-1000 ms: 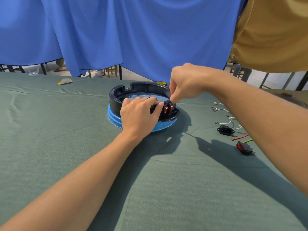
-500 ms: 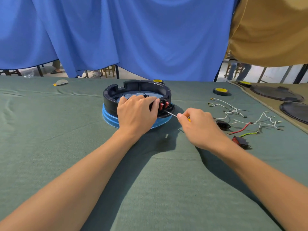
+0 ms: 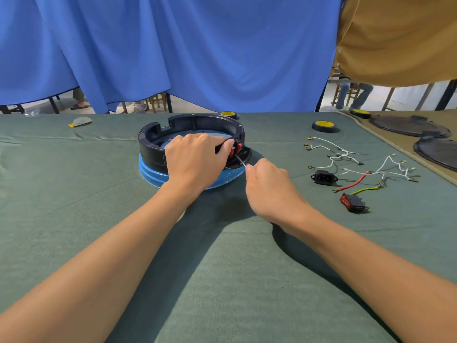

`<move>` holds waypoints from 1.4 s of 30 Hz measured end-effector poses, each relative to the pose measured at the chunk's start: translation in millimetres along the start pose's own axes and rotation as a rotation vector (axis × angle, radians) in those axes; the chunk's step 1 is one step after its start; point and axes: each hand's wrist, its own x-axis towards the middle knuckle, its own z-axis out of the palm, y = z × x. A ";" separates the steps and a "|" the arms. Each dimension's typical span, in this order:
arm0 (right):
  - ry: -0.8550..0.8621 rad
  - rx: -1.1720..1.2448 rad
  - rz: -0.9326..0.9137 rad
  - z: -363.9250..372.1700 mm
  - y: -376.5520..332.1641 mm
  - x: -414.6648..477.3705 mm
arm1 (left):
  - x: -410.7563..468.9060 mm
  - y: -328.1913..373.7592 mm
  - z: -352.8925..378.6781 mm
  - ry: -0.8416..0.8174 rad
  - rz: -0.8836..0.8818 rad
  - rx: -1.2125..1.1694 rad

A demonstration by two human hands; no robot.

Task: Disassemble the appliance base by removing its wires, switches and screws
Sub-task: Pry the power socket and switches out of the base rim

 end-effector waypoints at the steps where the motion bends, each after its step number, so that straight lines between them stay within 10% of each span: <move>1: -0.009 0.014 0.015 2.1 -4.0 0.5 | -0.8 1.4 0.2 0.019 -0.007 0.013; 15: 0.132 0.919 0.548 57.2 -68.7 0.9 | 11.0 -4.8 -1.6 -0.198 -0.126 -0.047; 42: 0.221 0.880 0.533 56.8 -63.9 -0.6 | 6.7 -4.7 -4.1 -0.145 -0.070 -0.076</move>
